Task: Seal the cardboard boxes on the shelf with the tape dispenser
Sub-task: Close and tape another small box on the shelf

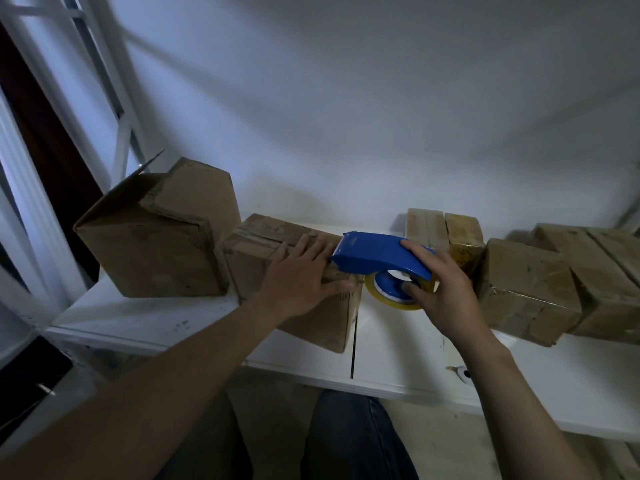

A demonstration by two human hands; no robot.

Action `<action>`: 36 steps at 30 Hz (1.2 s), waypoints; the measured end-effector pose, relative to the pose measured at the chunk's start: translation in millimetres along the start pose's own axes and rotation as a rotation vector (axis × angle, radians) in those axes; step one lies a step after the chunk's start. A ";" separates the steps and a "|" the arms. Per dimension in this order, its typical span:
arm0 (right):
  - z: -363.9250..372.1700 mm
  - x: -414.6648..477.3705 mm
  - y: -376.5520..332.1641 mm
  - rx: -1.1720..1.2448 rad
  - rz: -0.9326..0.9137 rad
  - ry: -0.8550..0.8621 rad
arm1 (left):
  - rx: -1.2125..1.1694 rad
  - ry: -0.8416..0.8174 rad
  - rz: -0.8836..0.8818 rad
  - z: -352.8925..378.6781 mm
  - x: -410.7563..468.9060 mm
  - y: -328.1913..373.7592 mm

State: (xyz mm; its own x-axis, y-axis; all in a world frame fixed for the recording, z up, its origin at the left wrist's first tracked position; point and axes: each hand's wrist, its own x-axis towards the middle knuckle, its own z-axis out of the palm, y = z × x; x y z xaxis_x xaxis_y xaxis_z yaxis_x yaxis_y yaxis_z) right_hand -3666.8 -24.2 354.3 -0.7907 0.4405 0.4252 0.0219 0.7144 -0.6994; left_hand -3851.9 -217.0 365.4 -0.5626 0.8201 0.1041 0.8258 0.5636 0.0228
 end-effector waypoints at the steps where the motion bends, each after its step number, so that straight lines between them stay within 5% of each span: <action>1: 2.0 -1.1 1.1 0.025 -0.001 0.019 | -0.007 -0.003 -0.028 1.1 0.7 3.2; 6: 1.5 -1.3 5.6 0.047 -0.021 0.031 | -0.060 0.049 -0.145 7.0 -0.7 17.1; 36: -35.5 2.6 -8.6 0.049 -0.029 -0.007 | -0.009 0.080 -0.130 8.7 -2.4 16.1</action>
State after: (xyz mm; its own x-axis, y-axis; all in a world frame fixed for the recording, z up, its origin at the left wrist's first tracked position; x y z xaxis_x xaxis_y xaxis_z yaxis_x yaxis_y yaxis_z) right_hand -3647.2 -9.9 381.8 -0.7946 0.4161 0.4420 -0.0310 0.6993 -0.7141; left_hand -3837.6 -209.0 356.8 -0.6602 0.7296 0.1785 0.7466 0.6634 0.0497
